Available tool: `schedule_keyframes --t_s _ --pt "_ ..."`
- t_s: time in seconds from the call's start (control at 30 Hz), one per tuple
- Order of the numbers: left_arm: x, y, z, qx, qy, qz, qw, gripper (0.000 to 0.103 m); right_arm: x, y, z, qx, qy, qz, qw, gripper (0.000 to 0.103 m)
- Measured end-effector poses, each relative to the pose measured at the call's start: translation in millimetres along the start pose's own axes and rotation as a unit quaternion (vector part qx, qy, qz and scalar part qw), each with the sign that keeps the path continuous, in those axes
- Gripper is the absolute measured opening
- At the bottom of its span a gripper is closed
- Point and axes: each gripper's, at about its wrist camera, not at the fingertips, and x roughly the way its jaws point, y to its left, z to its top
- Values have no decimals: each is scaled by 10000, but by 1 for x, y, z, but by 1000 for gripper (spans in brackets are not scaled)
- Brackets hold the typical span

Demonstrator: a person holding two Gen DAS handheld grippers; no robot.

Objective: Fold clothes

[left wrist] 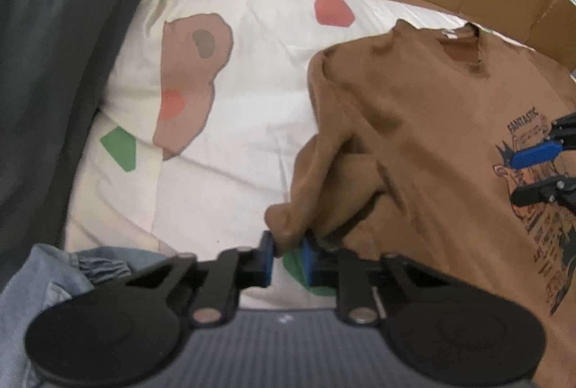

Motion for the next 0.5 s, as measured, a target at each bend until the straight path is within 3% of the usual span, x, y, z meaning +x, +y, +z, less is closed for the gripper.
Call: schedule_keyframes --t_s 0.27,0.5 --pt "-30 6 19 106 -232 242 9994 6 10 11 -4 45 26 127 9999 54" --pt "-43 19 39 106 -196 426 9988 6 18 18 -6 12 55 136 9999 54"
